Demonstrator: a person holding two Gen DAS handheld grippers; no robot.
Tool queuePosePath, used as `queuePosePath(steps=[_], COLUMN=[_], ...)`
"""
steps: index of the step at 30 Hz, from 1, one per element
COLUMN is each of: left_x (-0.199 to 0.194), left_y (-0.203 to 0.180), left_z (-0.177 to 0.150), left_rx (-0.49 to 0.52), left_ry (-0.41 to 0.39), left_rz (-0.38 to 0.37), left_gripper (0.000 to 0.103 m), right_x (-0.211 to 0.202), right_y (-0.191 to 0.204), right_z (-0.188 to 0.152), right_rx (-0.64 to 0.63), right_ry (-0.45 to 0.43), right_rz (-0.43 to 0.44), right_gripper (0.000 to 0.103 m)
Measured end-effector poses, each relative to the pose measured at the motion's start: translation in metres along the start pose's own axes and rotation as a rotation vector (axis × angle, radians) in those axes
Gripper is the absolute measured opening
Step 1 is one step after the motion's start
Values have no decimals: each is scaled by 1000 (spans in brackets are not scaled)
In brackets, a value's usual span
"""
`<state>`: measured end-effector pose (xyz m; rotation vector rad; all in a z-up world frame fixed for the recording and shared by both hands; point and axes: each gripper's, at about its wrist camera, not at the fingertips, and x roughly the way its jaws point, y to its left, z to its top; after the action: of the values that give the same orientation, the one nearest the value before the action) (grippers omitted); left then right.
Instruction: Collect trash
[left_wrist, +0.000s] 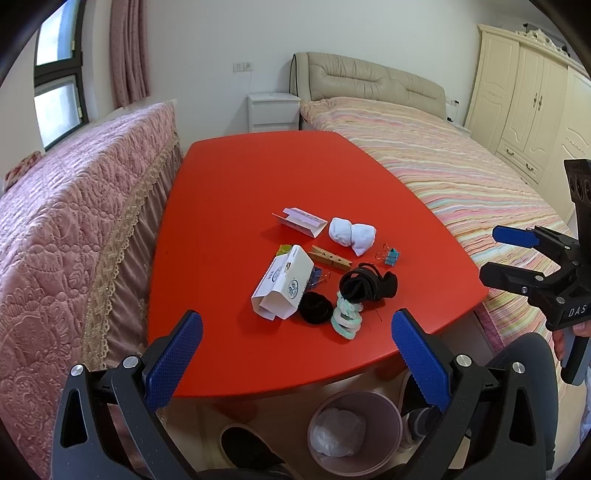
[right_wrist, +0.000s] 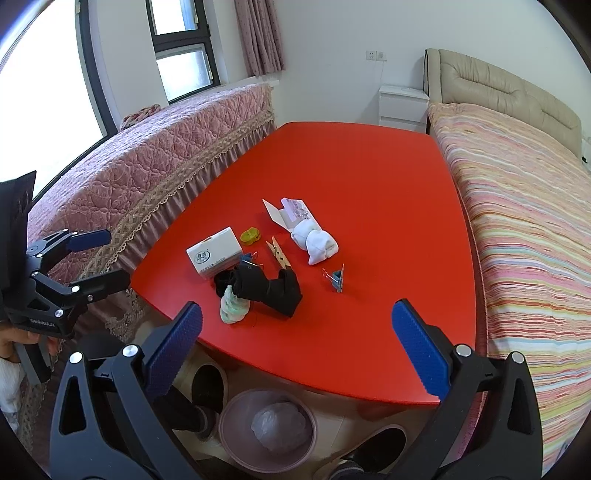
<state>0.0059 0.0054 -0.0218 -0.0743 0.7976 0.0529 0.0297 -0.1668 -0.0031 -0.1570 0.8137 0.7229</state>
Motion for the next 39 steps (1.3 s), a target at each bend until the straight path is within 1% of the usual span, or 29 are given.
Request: queuePosePath(steps=[16, 25, 32, 38, 39], left_x=[3, 8, 7, 6, 6], left_y=[0, 3, 4, 5, 6], left_z=[-1, 2, 2, 1, 1], left_rx=[-6, -15, -18, -22, -24], left_ry=[9, 18, 18, 20, 20], left_rz=[-6, -11, -12, -7, -6], left_gripper=[97, 97, 97, 97, 97], right_x=[4, 20, 55, 97, 107], right_y=[-1, -6, -11, -15, -16], right_z=[-1, 15, 42, 66, 72], right_rx=[0, -29, -93, -143, -151], right_ry=[12, 41, 103, 184, 209], right_rz=[13, 29, 39, 44, 48], right_gripper=[100, 100, 100, 100, 100])
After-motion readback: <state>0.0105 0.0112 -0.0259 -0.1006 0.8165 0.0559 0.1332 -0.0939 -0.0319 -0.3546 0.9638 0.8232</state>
